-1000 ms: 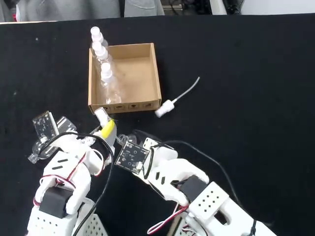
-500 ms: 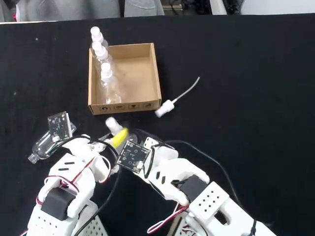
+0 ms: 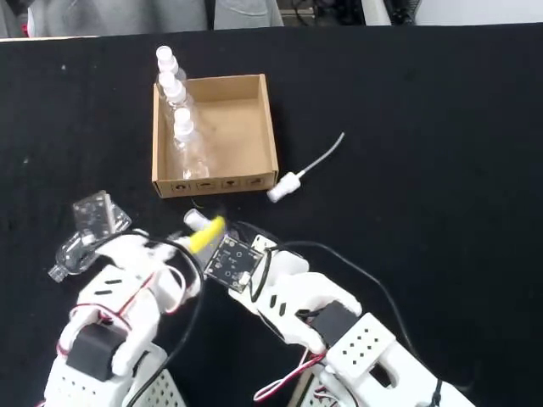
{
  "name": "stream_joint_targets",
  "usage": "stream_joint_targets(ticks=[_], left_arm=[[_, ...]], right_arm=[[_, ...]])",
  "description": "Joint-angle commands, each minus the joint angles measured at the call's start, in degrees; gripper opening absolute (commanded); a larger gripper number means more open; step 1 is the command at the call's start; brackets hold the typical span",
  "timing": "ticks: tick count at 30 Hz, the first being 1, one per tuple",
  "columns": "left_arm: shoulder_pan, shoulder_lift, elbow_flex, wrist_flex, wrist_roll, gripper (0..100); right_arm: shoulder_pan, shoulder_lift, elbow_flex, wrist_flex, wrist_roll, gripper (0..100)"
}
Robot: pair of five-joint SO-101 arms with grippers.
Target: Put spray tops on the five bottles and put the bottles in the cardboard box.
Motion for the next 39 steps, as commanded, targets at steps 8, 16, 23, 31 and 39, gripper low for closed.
stream_joint_targets(ticks=[8, 16, 23, 31, 39], left_arm=[[-6.7, -0.5, -5.4, -0.6, 4.3, 23], [-11.8, -0.5, -6.2, -1.7, 4.5, 23], [-15.2, -0.5, -3.3, -5.8, 4.5, 23], [-15.2, -0.5, 0.7, -10.7, 4.5, 22], [-14.9, -0.5, 4.5, -15.3, 4.1, 22]], right_arm=[[1.9, -1.9, -1.5, -1.7, -0.7, 8.8], [1.9, -1.9, -2.2, -3.8, -0.8, 8.8], [1.9, -1.9, -2.3, -6.4, -4.0, 8.8], [1.9, -1.9, -4.4, -6.7, -5.5, 8.8], [1.9, -1.9, -4.5, -6.8, -5.5, 8.8]])
